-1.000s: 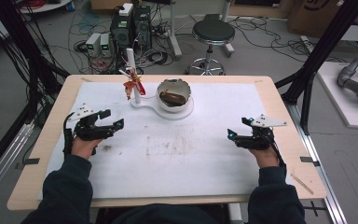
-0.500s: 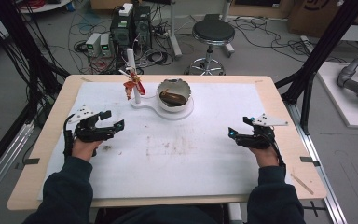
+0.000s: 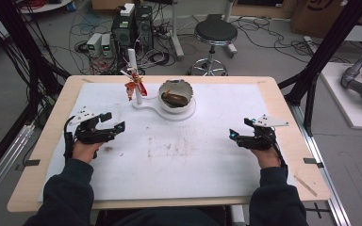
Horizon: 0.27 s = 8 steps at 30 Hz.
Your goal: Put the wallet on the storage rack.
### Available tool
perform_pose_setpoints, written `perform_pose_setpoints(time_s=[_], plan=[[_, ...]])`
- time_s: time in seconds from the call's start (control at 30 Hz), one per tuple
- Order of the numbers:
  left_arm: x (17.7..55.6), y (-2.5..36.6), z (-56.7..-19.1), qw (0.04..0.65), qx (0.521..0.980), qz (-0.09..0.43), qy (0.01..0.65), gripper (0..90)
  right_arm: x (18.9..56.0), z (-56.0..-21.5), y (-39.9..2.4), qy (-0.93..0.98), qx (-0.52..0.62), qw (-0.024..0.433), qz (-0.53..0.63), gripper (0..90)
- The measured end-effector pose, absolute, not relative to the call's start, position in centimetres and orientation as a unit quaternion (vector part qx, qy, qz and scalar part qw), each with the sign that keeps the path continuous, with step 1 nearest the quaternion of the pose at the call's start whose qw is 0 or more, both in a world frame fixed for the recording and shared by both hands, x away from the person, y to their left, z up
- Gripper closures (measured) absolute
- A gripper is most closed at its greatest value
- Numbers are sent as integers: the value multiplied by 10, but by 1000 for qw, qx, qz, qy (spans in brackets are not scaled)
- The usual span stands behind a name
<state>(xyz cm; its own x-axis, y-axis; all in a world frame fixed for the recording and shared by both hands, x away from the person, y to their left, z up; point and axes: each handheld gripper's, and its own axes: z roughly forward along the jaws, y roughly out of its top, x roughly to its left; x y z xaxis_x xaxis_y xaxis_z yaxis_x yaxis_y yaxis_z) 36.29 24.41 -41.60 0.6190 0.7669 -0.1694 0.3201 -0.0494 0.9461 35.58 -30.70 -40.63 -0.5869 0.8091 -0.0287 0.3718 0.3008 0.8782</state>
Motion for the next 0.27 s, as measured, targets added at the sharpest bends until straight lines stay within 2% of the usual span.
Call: perform_pose_setpoints(time_s=[0.27], plan=[[364,243,-417,569,697,197,389,213,356,-406,-308,766,386,241,454,214]])
